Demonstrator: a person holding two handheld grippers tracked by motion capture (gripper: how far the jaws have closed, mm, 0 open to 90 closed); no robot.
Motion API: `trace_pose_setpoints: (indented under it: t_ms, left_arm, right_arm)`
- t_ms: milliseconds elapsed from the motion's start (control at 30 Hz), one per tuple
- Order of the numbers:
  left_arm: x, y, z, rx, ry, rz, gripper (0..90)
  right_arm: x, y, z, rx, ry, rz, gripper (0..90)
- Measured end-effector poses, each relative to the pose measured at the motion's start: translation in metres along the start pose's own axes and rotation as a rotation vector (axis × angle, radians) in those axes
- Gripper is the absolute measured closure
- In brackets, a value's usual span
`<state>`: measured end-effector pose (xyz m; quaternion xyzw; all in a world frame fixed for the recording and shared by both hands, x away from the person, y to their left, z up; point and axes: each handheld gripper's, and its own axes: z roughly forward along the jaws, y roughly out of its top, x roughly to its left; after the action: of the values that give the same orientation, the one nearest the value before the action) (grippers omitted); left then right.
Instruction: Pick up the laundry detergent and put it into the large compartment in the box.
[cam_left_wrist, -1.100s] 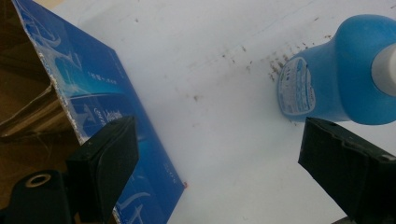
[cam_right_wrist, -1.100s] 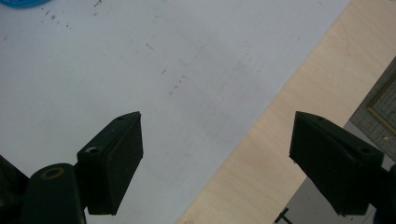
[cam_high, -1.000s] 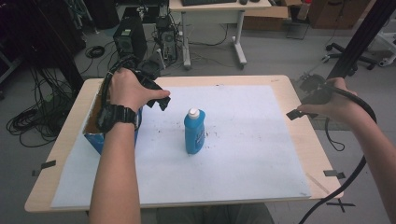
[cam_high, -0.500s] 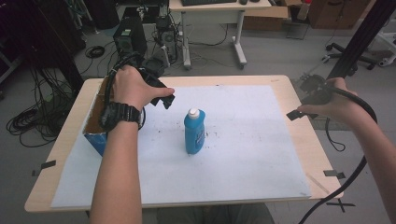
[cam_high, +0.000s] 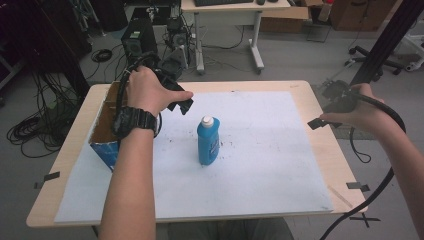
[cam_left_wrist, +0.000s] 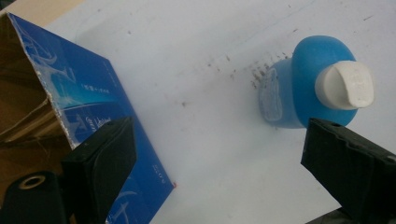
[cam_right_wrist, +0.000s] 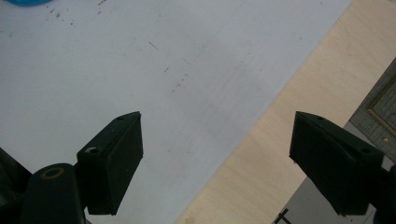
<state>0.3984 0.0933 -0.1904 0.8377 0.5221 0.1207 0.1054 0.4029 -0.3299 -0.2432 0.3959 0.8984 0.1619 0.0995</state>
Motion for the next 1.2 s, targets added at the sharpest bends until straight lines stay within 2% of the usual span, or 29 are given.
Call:
trace_pose_setpoints:
  t_ms: [633,867,1200]
  left_arm:
    - [-0.019,0.012,0.000,-0.006,-0.001,0.033,10.4]
    - [-0.026,0.016,0.000,-0.005,-0.010,0.032,10.3]
    - [-0.044,0.023,0.001,0.000,-0.017,0.047,10.3]
  right_arm:
    - [-0.001,-0.001,0.001,0.004,0.002,0.005,17.8]
    - [-0.002,-0.002,0.001,0.005,0.003,0.006,17.8]
    - [-0.003,-0.004,0.002,0.005,0.004,0.012,17.8]
